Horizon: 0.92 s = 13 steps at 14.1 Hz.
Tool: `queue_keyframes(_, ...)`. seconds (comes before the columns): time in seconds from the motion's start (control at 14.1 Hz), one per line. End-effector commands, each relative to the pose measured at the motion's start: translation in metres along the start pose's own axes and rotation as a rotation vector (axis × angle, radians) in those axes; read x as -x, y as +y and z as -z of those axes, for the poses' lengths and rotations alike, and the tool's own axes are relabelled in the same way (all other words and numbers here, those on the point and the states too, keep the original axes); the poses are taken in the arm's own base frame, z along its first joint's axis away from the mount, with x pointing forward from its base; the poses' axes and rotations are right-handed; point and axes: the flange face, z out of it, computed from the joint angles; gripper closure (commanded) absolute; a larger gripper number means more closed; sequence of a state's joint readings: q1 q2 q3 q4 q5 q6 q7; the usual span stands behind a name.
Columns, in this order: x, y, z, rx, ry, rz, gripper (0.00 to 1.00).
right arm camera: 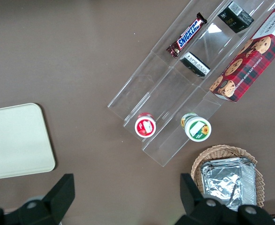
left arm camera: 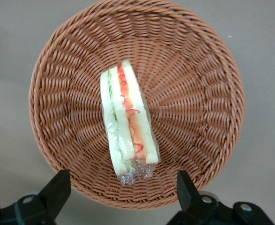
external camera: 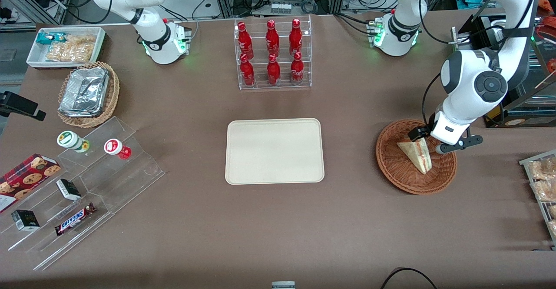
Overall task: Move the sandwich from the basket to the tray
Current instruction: 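Close the left gripper on the sandwich and lift it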
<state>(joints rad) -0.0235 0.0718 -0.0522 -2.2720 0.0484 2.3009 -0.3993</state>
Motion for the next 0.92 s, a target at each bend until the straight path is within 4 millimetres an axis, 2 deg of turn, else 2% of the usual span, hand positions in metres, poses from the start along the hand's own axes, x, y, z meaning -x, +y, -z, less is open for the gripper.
queue_keyframes(0.0, -0.001, -0.007, -0.012, -0.007, 0.001, 0.131, 0.0)
queue_keyframes(0.42, -0.007, -0.003, -0.064, 0.012, 0.009, 0.275, 0.01)
queue_keyframes(0.5, -0.006, -0.002, -0.068, 0.01, 0.002, 0.288, 0.18)
queue_keyframes(0.57, -0.006, -0.003, -0.069, 0.008, -0.001, 0.305, 0.46)
queue_keyframes(0.64, -0.006, -0.003, -0.069, 0.005, -0.006, 0.307, 0.7)
queue_keyframes(0.71, -0.007, -0.003, -0.064, 0.005, -0.001, 0.302, 0.86)
queue_keyframes(0.85, -0.012, 0.0, -0.051, 0.013, 0.014, 0.301, 0.95)
